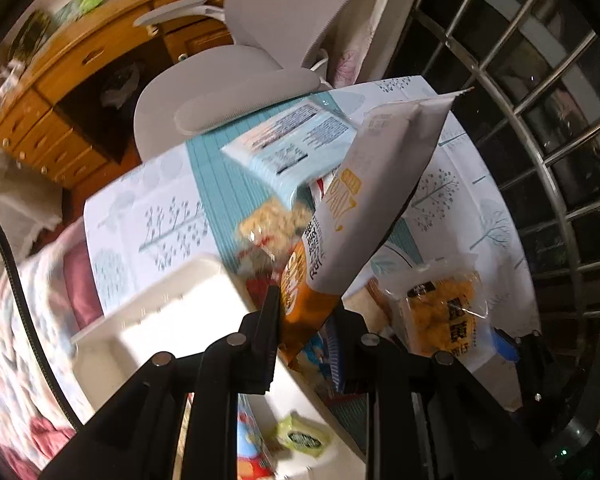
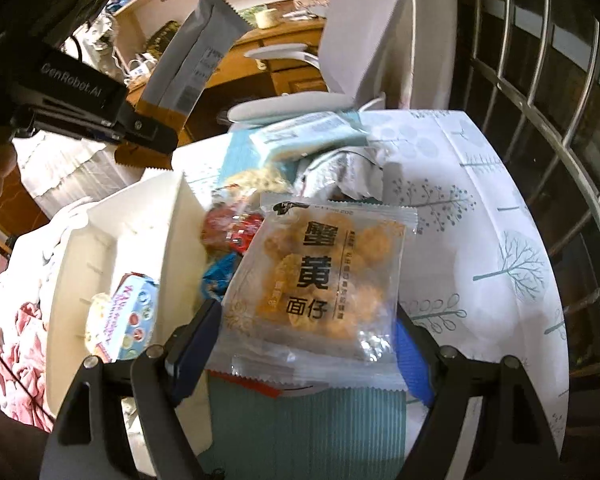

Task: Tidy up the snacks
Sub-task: 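Lower both snacks into the white tray and open both tools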

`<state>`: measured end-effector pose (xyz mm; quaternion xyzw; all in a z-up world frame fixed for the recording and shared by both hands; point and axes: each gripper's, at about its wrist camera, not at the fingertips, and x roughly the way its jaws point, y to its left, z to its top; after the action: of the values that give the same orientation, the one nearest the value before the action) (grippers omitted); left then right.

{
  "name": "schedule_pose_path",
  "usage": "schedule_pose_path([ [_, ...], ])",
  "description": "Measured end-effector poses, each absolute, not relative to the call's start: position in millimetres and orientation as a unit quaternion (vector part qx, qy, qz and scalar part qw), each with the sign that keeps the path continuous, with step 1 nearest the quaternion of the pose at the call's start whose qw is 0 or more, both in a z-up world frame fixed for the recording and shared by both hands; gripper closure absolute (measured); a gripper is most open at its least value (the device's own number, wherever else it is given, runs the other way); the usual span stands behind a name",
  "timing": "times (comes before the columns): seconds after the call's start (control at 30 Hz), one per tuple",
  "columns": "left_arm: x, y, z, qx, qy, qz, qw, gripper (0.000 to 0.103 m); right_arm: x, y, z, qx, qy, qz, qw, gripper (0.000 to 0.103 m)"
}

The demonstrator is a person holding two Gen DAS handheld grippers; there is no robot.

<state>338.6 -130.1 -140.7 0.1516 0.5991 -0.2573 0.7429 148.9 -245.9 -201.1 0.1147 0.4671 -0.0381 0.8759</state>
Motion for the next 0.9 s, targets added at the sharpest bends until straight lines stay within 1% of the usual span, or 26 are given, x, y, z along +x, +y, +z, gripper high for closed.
schedule_pose_path([
  [0.33, 287.3, -59.1, -115.1, 0.114, 0.597, -0.240, 0.757, 0.084, 121.5, -198.6, -174.2, 0.111, 0.446, -0.018, 0.888, 0.022],
  [0.6, 252.8, 1.0, -113.6, 0.095, 0.609, -0.226, 0.754, 0.083, 106.1, -152.0, -157.6, 0.108, 0.427, -0.001, 0.898, 0.022],
  [0.9, 236.2, 56.9, -125.3, 0.081, 0.620, -0.217, 0.750, 0.083, 99.2, -103.1, -153.2, 0.108, 0.414, 0.011, 0.904, 0.022],
])
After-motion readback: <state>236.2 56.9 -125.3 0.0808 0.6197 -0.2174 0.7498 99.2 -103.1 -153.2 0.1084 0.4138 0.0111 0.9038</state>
